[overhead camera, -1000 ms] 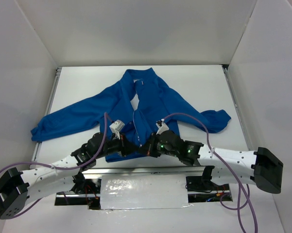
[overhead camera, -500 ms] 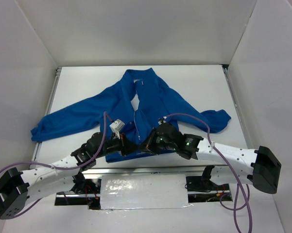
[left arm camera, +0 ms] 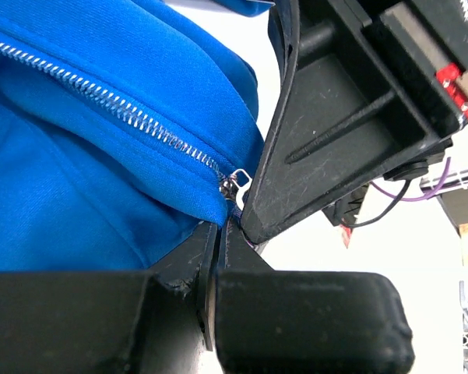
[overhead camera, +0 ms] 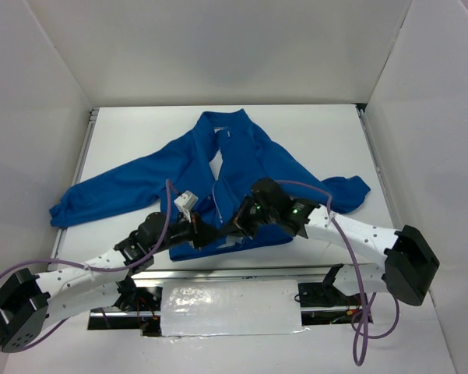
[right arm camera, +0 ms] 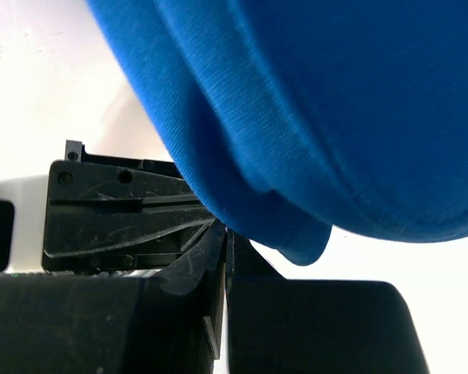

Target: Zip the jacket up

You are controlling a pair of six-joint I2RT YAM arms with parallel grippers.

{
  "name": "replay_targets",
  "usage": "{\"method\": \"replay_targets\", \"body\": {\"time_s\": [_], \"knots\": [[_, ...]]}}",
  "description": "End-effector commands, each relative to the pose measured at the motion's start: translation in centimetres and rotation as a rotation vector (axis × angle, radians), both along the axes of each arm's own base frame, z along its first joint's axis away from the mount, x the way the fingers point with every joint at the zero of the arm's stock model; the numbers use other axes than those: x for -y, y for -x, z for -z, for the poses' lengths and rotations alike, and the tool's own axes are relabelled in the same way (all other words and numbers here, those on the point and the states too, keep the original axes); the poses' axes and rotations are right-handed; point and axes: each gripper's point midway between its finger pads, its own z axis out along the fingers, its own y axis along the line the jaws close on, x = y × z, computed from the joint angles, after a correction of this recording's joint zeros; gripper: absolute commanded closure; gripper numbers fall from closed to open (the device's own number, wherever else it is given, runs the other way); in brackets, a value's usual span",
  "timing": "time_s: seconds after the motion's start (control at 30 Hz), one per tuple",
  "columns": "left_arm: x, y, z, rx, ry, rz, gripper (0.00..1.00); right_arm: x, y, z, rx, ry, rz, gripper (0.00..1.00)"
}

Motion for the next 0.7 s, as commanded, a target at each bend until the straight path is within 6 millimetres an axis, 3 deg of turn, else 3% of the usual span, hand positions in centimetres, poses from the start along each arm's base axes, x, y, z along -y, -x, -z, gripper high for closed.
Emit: {"method": "replay_targets", "body": {"time_s": [0.0, 0.13, 0.23, 0.4, 0.6, 0.67], "knots": [[1.3, 3.2, -0.2, 0.009, 0.025, 0.189, 1.00, -2.4, -3.6, -5.5, 0.069, -0.140, 0.053, 1.00], [1.2, 3.5, 0.0, 0.010, 0.028, 0.201, 1.00, -3.0, -4.1, -5.6, 0.006, -0.156, 0.068, 1.00], [1.2, 3.8, 0.1, 0.017, 0.029, 0.212, 1.00, -2.6, -5.7, -6.4, 0.033, -0.149, 0.119, 1.00], [1.2, 4.3, 0.5, 0.007, 0.020, 0.241, 1.00, -2.7, -7.8, -10.7, 0.118, -0.216, 0.165, 1.00], [1.1, 4.4, 0.9, -0.006, 0.009, 0.230, 1.00, -4.3, -13.6, -10.5, 0.101, -0.200, 0.175, 1.00], [0.9, 4.4, 1.0, -0.010, 0.004, 0.221, 1.00, -4.4, -15.0, -9.1, 0.087, -0.171, 0.207, 1.00]]}}
